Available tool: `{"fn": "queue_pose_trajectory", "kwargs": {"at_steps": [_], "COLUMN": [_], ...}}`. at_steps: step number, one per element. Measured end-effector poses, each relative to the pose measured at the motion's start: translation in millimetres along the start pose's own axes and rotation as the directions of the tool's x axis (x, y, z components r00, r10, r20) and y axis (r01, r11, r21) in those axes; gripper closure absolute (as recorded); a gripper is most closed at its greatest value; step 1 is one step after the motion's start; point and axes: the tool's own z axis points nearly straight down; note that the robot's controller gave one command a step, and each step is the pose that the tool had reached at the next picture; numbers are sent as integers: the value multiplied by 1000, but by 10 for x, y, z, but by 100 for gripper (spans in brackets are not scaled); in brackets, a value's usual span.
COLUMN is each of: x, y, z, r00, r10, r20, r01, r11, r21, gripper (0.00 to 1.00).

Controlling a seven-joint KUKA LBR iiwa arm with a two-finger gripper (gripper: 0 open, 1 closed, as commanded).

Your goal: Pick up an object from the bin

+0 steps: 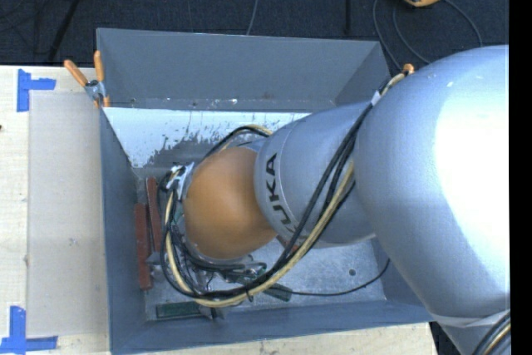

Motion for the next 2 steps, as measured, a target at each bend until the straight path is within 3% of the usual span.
{"fn": "queue_pose_trajectory", "kwargs": {"at_steps": [1,2], "x": [-9,2], "y": [2,-2], "z": [-8,2], "r00": [1000,1000], "r10": [2,3], "r20": [3,0], "r01": [-2,-3], "r11": [1000,1000], "r21": [-1,0], "gripper": [100,0]}}
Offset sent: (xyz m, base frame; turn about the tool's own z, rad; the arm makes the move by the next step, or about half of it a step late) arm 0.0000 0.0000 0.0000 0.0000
